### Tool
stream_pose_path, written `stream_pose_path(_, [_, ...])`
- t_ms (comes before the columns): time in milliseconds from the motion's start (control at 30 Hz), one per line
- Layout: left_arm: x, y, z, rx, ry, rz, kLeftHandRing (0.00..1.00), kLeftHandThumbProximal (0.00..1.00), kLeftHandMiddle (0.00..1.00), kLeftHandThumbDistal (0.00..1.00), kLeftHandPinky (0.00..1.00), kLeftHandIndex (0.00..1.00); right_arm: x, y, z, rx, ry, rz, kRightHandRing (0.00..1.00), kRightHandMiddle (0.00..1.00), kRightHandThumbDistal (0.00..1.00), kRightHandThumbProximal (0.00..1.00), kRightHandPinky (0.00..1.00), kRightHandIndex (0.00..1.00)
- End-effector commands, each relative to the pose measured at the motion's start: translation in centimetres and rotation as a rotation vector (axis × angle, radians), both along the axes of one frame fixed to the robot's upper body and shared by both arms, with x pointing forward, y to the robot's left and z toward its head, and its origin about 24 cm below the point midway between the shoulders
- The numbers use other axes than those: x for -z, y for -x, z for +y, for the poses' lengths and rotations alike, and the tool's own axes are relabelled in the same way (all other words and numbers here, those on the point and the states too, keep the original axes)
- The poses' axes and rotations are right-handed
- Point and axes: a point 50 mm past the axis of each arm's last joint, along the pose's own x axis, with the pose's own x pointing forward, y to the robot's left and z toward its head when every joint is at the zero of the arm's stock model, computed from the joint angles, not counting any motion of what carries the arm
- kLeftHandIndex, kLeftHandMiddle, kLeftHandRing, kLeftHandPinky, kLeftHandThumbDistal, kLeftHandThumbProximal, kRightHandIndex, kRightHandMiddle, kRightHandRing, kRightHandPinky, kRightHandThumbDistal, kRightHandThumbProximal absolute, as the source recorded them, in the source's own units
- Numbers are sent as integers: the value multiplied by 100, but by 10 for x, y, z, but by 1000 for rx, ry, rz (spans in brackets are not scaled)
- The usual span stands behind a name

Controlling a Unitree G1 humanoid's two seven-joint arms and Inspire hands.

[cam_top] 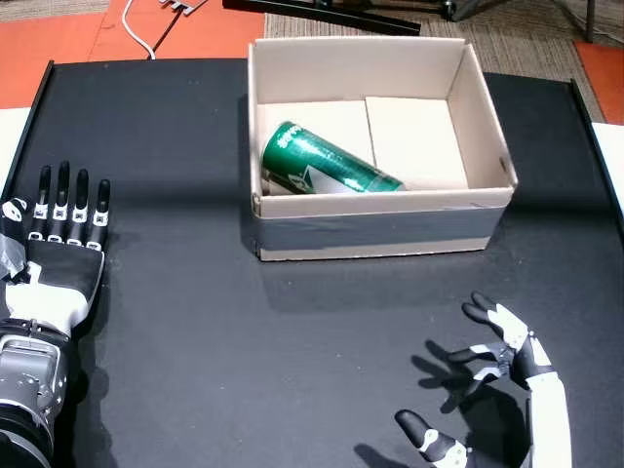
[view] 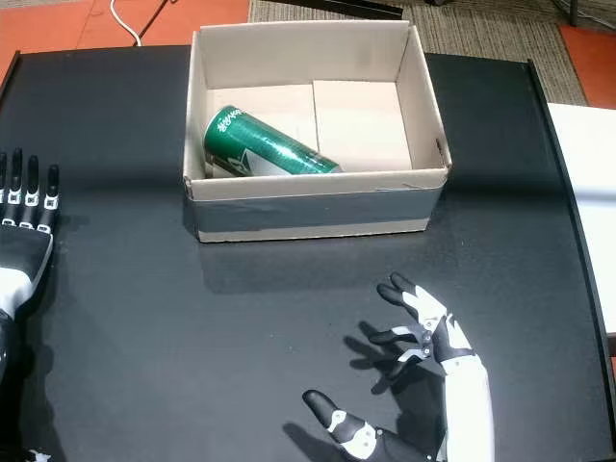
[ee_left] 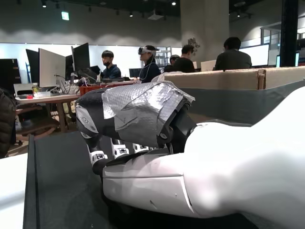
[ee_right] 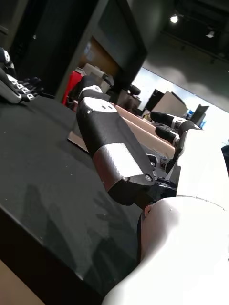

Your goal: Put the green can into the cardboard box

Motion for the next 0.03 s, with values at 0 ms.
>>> stream_pose_path(0, [14,11,1,14,-8,58,61,61,51,0,74,52,1,2,-3,6,-10,9,73,51,100,52,80,30])
